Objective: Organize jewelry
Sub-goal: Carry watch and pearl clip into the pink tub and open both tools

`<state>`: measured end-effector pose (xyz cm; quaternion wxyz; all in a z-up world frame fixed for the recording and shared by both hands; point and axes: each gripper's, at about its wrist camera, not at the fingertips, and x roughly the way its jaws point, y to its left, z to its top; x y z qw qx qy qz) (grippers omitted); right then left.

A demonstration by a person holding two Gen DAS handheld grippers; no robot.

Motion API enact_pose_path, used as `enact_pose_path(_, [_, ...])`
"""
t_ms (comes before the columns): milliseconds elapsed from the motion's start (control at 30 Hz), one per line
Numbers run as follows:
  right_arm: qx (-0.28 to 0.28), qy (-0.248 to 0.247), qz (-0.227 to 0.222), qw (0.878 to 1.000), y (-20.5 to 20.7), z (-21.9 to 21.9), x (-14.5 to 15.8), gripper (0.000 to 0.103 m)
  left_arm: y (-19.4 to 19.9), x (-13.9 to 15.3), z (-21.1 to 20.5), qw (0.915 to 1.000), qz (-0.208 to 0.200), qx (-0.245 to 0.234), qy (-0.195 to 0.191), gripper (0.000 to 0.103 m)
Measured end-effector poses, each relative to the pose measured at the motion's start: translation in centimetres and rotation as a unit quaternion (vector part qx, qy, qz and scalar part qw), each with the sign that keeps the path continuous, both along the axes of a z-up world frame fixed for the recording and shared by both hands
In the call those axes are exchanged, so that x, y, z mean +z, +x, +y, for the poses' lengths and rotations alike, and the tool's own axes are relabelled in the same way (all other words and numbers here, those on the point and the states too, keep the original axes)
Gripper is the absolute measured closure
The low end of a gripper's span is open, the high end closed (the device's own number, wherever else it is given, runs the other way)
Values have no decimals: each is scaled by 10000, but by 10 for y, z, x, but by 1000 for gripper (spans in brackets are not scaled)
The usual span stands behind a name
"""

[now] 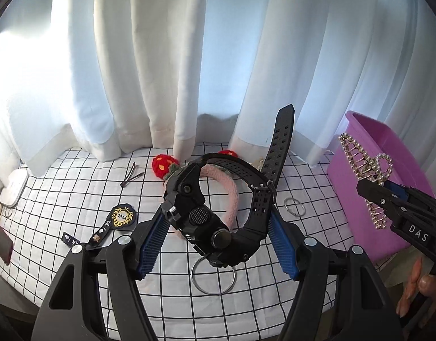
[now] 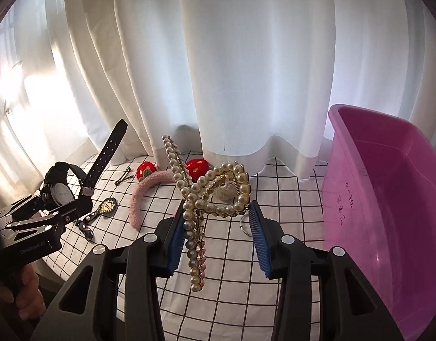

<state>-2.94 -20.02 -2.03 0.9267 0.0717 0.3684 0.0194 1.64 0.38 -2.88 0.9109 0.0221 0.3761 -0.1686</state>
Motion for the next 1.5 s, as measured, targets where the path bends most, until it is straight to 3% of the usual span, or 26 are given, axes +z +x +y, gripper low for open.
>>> enact_pose_path(167, [-354, -51, -379, 9986, -19, -29, 37, 62, 4, 33, -38, 9978, -311, -556, -168, 37])
enact_pose_path(333, [-973, -124, -548, 9937, -45, -85, 58, 62, -1, 53, -101, 9904, -450, -1282, -259, 37])
enact_pose_path(500, [-1625, -111, -387, 9859, -72, -145, 60, 62, -13, 65, -171, 9780, -399, -2010, -397, 37])
enact_pose_path(667, [-2144, -82, -149, 9766, -96, -202, 46, 62, -15, 59, -242, 9678, -12, -2481, -426, 37])
enact_pose_path(833, [-2354, 92, 173, 9717, -104, -244, 22, 62, -9, 35, -299, 9644, 375, -2605, -271, 37])
enact_pose_path(1000, [-2315, 307, 399, 9715, -95, -266, 0, 62, -2, 12, -332, 9667, 901, -2388, -158, 37])
enact_pose_path(1500, [-2021, 378, 800, 9754, -72, -283, -34, 62, -9, -1, -367, 9722, 1083, -2041, 375, 35])
